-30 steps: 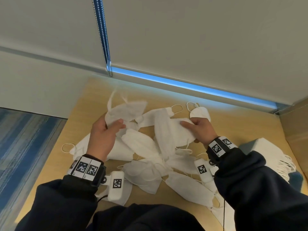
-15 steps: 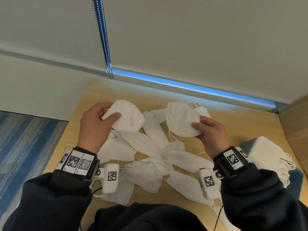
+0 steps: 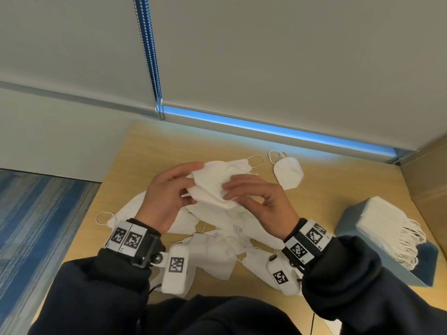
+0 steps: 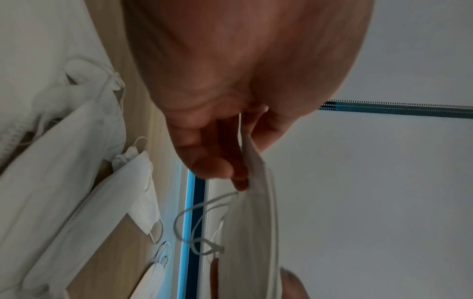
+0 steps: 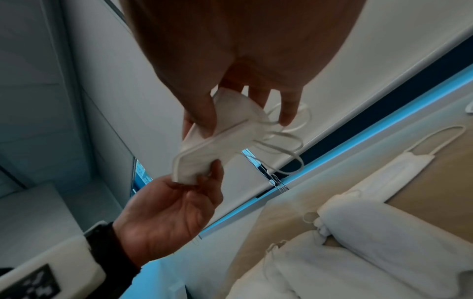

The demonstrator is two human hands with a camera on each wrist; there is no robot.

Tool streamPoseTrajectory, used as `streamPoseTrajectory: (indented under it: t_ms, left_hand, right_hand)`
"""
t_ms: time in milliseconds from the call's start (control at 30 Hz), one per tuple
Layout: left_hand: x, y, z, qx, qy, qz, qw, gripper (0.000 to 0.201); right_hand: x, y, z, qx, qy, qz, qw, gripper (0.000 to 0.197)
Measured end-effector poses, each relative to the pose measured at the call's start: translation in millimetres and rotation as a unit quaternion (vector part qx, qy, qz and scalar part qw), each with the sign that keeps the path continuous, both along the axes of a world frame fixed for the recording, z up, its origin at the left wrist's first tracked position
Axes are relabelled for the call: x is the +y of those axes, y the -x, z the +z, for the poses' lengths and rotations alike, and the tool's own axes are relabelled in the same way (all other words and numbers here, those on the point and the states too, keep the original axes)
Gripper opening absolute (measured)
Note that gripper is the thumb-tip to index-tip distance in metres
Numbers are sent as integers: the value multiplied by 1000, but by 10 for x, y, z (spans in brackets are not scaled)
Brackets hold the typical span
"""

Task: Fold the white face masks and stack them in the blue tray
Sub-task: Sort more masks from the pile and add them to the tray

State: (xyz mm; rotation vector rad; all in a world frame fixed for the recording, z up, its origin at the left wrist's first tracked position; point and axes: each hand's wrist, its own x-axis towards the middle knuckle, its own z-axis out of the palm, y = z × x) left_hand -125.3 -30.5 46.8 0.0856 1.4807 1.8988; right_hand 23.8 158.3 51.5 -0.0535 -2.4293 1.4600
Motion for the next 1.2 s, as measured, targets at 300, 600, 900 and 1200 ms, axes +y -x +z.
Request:
streamPoseTrajectory:
  t_ms: [300, 600, 900, 1200]
  left_hand:
    - [-80, -43, -49, 31, 6, -94, 995, 46]
    - [-147, -75, -59, 286, 127, -231, 921, 43]
    - [-37, -238, -101, 281, 117, -316, 899, 51]
    - [35, -497, -371, 345, 173, -376, 842, 30]
  right_hand:
    - [15, -196, -38, -70, -32, 106, 991, 16]
    - [175, -274, 178, -89, -208, -47, 973, 76]
    - [384, -276, -91, -324, 46, 3, 945, 34]
    - [390, -647, -48, -260, 450, -160, 839, 28]
